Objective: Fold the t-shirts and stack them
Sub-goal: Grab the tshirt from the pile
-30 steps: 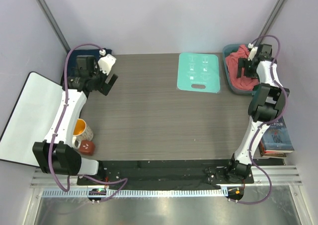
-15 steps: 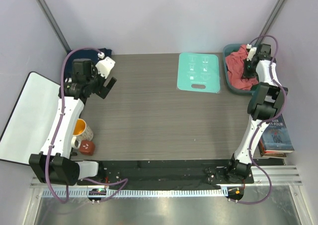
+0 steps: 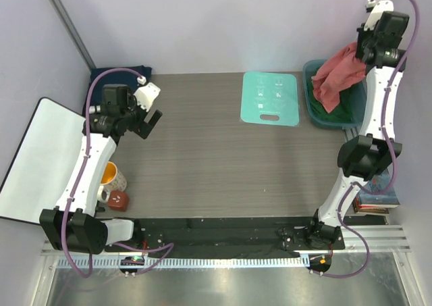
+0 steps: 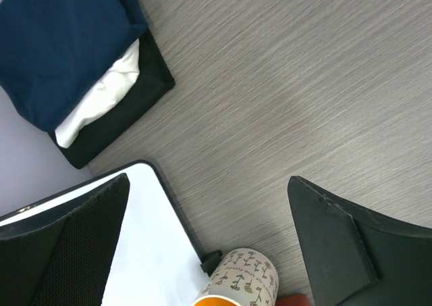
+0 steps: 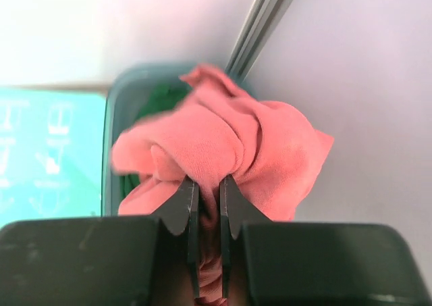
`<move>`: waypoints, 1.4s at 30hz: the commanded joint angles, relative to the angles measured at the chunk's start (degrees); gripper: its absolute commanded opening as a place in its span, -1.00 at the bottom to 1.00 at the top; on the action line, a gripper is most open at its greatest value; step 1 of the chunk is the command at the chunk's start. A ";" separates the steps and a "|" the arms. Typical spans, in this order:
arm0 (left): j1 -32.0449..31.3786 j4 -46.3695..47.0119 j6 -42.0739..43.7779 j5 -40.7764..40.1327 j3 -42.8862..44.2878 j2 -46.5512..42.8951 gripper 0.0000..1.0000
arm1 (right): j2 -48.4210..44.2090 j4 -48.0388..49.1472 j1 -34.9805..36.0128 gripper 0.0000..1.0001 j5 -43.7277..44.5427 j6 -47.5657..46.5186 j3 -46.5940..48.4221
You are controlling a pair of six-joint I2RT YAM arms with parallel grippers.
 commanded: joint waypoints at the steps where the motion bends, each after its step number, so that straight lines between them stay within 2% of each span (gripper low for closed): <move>1: -0.53 1.39 -0.82 1.86 -0.15 -1.80 1.00 | -4.77 4.47 0.65 -0.98 2.47 -1.65 2.08; 3: -0.44 1.92 -0.64 1.59 -0.14 -2.24 0.99 | -6.18 7.01 1.26 -0.98 0.10 -2.18 0.77; 8: -0.53 4.72 -1.34 0.81 -1.89 -2.94 1.00 | -11.37 14.92 8.81 -0.98 -1.84 -9.55 -1.79; 11: -0.53 7.00 -2.84 -0.34 -4.00 -3.56 0.99 | -13.04 17.38 13.56 -0.98 -6.67 -10.70 -0.13; 16: -0.53 10.27 -4.07 -2.01 -7.87 -4.53 1.00 | -13.57 18.19 22.17 -0.98 -11.24 -13.08 8.65; 20: -0.53 10.53 -4.51 -2.89 -9.20 -4.61 1.00 | -15.85 18.97 27.54 -0.98 -10.37 -15.71 10.60; 22: -0.53 10.53 -4.51 -2.72 -9.46 -4.88 1.00 | -18.22 18.89 28.07 -0.98 -6.62 -18.85 6.41; 23: -0.53 10.53 -4.86 -2.63 -9.64 -5.14 1.00 | -19.27 18.89 27.99 -0.84 -4.33 -20.53 -0.32; 24: -0.53 10.53 -4.95 -2.37 -9.72 -5.32 1.00 | -21.63 18.80 27.99 -0.56 -1.08 -22.38 -4.91; 25: -0.53 10.53 -5.12 -1.84 -9.73 -5.41 1.00 | -22.88 18.63 27.72 -0.04 1.21 -26.83 -10.09; 26: -0.53 10.53 -5.30 -1.57 -9.90 -5.67 1.00 | -24.11 18.80 27.20 0.17 5.32 -28.27 -21.10; 28: -0.53 10.53 -5.48 -1.05 -9.99 -5.76 1.00 | -27.53 18.71 24.74 0.48 5.89 -29.42 -31.01; 29: -0.61 10.36 -5.48 -1.04 -9.99 -5.76 1.00 | -28.50 19.06 24.12 0.59 6.07 -29.51 -39.24; 30: -0.61 10.36 -5.65 -0.87 -9.90 -5.84 0.99 | -29.47 19.06 23.94 0.81 6.15 -29.43 -42.63; 31: -0.61 9.92 -5.83 -0.61 -9.81 -5.93 0.99 | -31.13 18.89 24.03 0.94 5.89 -29.78 -45.70; 32: -0.61 9.66 -5.92 -0.08 -9.64 -5.93 0.99 | -32.02 18.89 24.20 0.99 4.93 -30.04 -50.43; 35: -0.70 7.73 -5.13 3.85 -9.29 -6.02 1.00 | -34.22 16.26 25.17 0.99 3.17 -31.35 -54.86; 42: -2.54 0.87 4.53 15.81 -11.39 -3.74 0.99 | -34.84 0.63 27.45 0.99 -6.67 -39.78 -54.18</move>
